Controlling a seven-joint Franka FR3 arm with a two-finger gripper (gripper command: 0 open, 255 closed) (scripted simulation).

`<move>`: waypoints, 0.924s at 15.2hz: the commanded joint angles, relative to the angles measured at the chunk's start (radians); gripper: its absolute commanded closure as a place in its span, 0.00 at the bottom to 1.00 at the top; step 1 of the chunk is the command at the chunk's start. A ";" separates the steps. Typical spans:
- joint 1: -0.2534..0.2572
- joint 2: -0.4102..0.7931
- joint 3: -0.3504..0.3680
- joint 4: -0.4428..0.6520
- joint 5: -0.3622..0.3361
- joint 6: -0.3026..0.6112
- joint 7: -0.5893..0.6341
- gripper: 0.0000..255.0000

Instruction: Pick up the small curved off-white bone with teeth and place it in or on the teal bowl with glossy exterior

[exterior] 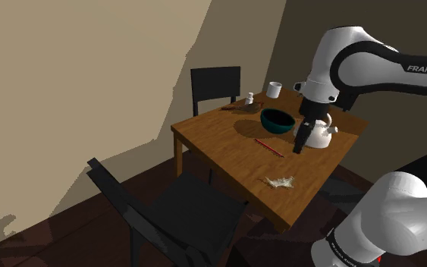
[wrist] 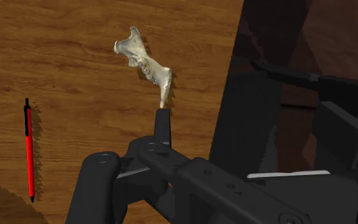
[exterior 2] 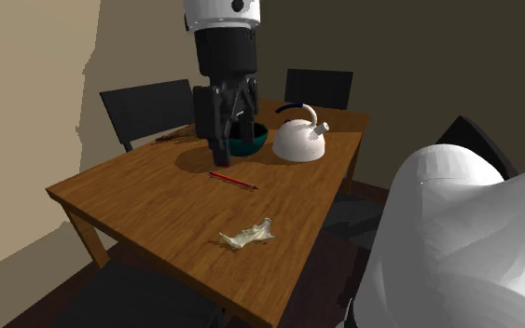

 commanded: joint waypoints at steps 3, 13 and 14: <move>0.024 -0.003 -0.022 -0.134 -0.057 0.143 -0.118 0.00; 0.043 0.191 -0.103 -0.375 -0.233 0.615 -0.382 0.00; 0.043 0.191 -0.103 -0.375 -0.233 0.615 -0.382 0.00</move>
